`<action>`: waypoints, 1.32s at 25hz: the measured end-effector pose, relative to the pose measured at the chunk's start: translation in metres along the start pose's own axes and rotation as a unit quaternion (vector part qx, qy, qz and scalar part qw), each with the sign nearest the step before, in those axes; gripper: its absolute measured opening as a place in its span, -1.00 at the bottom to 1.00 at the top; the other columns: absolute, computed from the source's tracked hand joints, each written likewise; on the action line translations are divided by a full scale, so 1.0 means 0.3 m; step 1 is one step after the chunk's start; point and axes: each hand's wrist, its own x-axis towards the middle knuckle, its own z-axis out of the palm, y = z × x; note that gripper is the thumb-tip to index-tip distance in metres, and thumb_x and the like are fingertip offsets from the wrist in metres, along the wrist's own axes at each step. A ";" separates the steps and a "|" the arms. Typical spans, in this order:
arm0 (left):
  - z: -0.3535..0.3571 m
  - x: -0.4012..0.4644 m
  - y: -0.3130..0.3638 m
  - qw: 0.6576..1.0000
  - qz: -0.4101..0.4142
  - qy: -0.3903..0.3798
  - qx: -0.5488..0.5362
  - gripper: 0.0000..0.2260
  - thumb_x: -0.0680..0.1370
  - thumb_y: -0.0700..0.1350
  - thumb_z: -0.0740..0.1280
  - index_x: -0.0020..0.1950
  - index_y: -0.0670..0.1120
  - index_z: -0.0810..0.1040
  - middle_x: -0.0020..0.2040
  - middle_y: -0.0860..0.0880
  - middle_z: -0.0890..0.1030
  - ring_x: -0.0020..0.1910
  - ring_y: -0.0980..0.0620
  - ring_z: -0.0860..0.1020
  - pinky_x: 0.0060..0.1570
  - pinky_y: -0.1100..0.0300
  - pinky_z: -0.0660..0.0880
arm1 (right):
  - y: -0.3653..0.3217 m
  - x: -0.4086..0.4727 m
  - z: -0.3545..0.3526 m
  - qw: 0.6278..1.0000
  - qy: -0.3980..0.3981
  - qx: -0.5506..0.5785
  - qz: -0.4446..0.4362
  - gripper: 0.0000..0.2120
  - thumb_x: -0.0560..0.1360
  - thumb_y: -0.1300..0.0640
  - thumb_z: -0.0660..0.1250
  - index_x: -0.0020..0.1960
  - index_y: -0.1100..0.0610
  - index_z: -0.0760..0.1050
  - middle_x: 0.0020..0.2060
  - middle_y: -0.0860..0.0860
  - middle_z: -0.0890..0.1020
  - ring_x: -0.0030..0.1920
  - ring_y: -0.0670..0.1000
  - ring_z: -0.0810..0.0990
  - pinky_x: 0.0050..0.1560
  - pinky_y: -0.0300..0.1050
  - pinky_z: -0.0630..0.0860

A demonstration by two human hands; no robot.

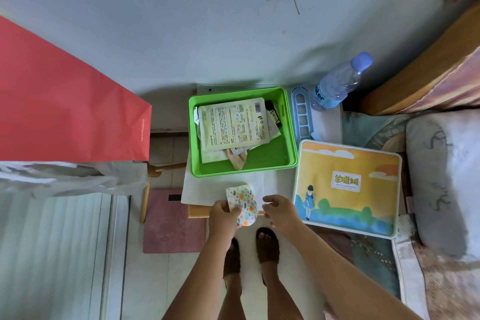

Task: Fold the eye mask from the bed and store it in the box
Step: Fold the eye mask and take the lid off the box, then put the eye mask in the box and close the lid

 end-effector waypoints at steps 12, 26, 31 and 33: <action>-0.001 0.057 0.348 0.990 0.112 0.020 -0.083 -0.82 0.53 -0.26 0.30 0.13 -0.24 0.47 0.07 -0.13 0.58 -0.01 -0.10 0.57 -0.43 0.27 0.59 | 0.057 -0.061 -0.338 0.967 0.088 -0.236 -0.038 -0.67 0.53 -0.02 0.18 0.26 0.01 0.44 0.12 0.05 0.61 0.04 0.08 0.56 -0.04 -0.13 0.43; 0.284 -0.152 0.189 0.951 0.237 -0.019 0.195 -0.72 0.55 -0.19 0.22 0.26 -0.18 0.41 0.17 -0.14 0.51 0.12 -0.08 0.51 0.07 0.16 0.40 | 0.147 -0.058 -0.439 0.960 0.086 -0.260 -0.065 -0.61 0.55 0.05 0.15 0.38 -0.01 0.33 0.37 0.05 0.40 0.29 0.08 0.43 0.24 -0.04 0.45; 0.445 -0.126 0.125 0.958 0.124 -0.108 0.235 -0.63 0.56 -0.14 0.25 0.34 -0.18 0.35 0.23 -0.16 0.49 0.18 -0.09 0.48 0.09 0.17 0.38 | 0.199 -0.053 -0.425 0.951 0.026 -0.298 -0.076 -0.50 0.56 0.06 0.14 0.47 -0.11 0.13 0.54 -0.05 0.03 0.50 0.01 0.11 0.44 0.03 0.25; 0.466 -0.102 0.131 0.964 0.106 -0.087 0.229 -0.67 0.54 -0.14 0.28 0.28 -0.19 0.39 0.10 -0.15 0.53 0.07 -0.11 0.52 -0.03 0.16 0.38 | 0.215 -0.047 -0.425 0.958 0.027 -0.273 -0.085 -0.49 0.56 0.07 0.15 0.47 -0.10 0.13 0.54 -0.05 0.05 0.50 0.00 0.11 0.45 0.02 0.23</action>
